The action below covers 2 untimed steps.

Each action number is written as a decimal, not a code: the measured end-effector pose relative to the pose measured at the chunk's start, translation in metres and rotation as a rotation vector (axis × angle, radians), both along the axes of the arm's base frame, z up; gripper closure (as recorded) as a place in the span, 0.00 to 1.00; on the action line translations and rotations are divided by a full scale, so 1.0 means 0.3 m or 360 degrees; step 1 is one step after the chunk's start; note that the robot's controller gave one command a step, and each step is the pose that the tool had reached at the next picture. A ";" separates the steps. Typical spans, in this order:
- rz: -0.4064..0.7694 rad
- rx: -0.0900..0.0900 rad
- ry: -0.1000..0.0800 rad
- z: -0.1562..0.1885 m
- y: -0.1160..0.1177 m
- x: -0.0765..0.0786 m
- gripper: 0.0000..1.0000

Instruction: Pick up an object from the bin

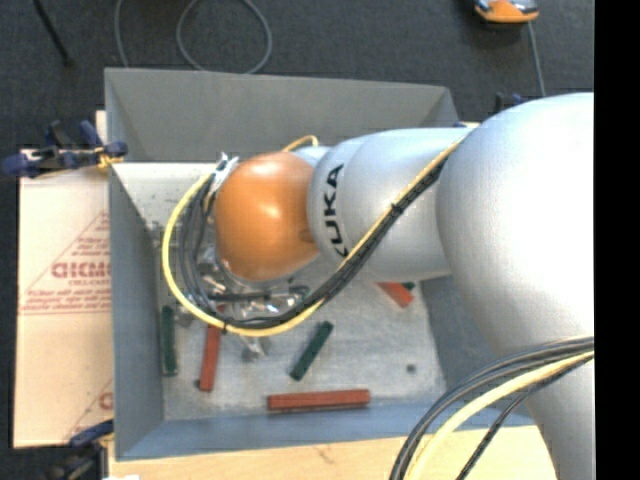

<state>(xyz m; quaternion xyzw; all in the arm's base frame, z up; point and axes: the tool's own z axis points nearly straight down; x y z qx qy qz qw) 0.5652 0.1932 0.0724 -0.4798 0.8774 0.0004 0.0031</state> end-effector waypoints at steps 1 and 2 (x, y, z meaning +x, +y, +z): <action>-0.0009 0.0001 0.0004 0.000 -0.001 -0.001 1.00; -0.0011 0.0000 0.0005 0.000 -0.002 -0.001 0.00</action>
Offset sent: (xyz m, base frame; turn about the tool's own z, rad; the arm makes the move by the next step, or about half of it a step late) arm 0.0000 0.0000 0.0000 0.0000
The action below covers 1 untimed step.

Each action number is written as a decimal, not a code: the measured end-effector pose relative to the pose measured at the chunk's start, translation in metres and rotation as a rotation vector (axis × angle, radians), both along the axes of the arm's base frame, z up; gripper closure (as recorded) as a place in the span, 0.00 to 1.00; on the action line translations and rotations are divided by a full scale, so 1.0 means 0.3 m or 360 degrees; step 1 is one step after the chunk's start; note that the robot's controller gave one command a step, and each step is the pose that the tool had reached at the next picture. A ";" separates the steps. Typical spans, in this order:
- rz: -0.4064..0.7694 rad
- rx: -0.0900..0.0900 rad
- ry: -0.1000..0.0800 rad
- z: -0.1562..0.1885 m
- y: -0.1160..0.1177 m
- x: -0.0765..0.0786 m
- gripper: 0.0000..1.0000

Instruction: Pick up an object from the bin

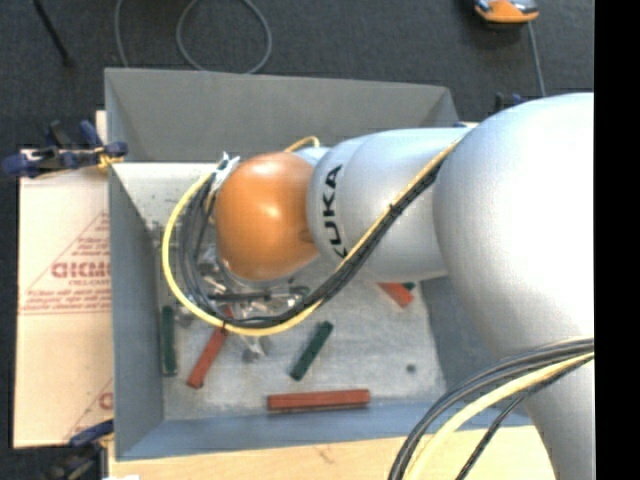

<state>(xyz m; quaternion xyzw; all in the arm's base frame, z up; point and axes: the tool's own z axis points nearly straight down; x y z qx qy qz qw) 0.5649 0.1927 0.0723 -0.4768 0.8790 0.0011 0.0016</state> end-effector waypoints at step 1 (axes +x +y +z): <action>-0.0003 0.0000 0.0001 0.001 0.001 0.000 1.00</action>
Offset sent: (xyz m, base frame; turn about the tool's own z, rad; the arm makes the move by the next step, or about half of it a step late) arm 0.0000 0.0000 0.0000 0.0000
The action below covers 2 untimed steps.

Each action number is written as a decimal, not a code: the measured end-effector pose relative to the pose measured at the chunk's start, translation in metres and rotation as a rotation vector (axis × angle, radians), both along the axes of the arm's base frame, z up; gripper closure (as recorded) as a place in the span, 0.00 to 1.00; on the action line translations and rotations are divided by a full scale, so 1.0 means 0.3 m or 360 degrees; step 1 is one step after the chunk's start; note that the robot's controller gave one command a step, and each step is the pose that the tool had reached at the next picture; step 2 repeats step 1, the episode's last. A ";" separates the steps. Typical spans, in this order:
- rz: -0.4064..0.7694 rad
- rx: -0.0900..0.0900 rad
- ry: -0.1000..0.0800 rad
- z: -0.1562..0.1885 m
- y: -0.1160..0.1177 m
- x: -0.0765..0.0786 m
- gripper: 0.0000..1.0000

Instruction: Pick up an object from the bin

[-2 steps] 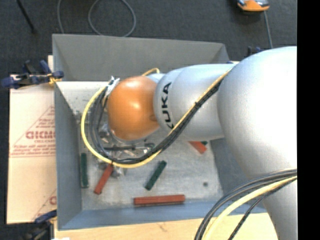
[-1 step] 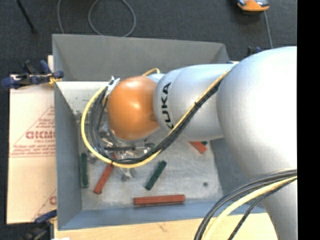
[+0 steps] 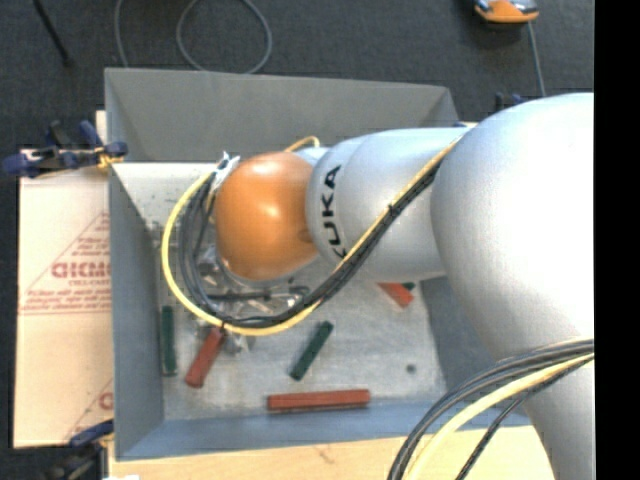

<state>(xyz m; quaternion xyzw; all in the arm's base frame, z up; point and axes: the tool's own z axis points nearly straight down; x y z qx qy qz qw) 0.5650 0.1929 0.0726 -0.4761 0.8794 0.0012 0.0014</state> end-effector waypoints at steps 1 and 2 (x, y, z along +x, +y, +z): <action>0.0000 0.0002 -0.0017 0.459 0.052 -0.006 1.00; 0.0000 0.0002 -0.0017 0.459 0.052 -0.006 1.00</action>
Offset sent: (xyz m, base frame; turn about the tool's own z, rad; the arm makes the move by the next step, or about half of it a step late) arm -0.0048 0.0155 0.1317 -0.0091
